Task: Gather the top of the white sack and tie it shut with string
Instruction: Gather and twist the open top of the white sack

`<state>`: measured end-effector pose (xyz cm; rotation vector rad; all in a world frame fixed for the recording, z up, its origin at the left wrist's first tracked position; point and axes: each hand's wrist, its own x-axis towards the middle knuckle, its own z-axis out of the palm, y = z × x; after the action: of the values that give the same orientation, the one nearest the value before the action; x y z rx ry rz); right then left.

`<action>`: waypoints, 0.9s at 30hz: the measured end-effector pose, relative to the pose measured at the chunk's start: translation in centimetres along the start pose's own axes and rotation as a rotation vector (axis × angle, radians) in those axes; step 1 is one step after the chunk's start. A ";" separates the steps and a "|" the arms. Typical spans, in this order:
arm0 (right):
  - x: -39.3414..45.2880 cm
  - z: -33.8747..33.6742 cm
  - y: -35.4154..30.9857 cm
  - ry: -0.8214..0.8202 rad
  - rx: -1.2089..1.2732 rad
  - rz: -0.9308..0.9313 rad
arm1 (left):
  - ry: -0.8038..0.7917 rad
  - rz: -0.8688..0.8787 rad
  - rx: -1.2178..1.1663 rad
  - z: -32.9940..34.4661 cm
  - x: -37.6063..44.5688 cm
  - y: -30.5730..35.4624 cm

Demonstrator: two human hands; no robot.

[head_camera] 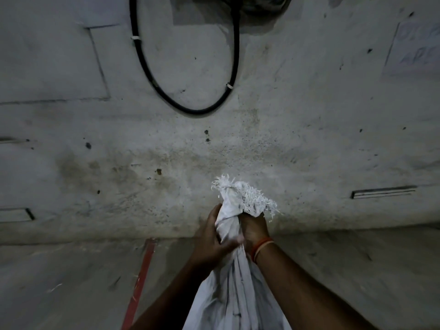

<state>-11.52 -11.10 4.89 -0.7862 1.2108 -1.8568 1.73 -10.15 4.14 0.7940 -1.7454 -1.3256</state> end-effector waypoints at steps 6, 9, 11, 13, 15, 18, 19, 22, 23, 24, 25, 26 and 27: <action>0.3 -0.3 0.3 -0.091 -0.135 -0.017 | -0.193 -0.172 -0.003 0.5 0.6 0.6; 0.3 -0.3 -0.5 -0.116 -0.115 0.037 | -0.253 -0.246 -0.025 0.4 1.1 0.9; 0.1 -0.3 -1.1 -0.158 -0.012 0.136 | -0.247 -0.262 0.002 0.6 1.3 0.6; 0.2 -0.3 -1.4 -0.136 -0.018 0.179 | -0.194 -0.252 0.052 1.2 1.6 0.1; 0.3 -0.6 -1.7 -0.095 -0.186 0.186 | -0.078 -0.202 0.140 2.2 2.0 -0.3; 0.3 -0.2 -2.2 -0.093 -0.304 0.005 | 0.108 -0.102 0.285 3.8 2.1 0.2; 0.1 -0.2 -2.5 -0.108 -0.310 -0.052 | 0.159 -0.083 0.314 4.3 2.1 0.3; -0.4 0.0 -2.9 -0.197 -0.398 -0.079 | 0.382 -0.134 0.181 5.4 2.3 0.6; -0.5 -0.2 -2.8 -0.222 -0.422 -0.052 | 0.446 -0.169 0.073 5.4 2.5 0.6; -0.8 -0.5 -2.7 -0.253 -0.426 -0.013 | 0.489 -0.182 -0.030 5.3 2.9 0.3; -1.2 -0.9 -2.4 -0.286 -0.417 0.019 | 0.509 -0.206 -0.119 5.2 3.0 0.4; -1.9 -1.5 -1.9 -0.314 -0.401 0.037 | 0.519 -0.213 -0.183 5.1 3.1 0.1; -2.6 -2.2 -1.3 -0.326 -0.389 0.024 | 0.530 -0.202 -0.224 4.8 3.4 -0.3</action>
<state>-12.36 -7.53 5.12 -1.2270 1.3715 -1.4168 -4.14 -10.82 3.88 1.0945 -1.1055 -1.2654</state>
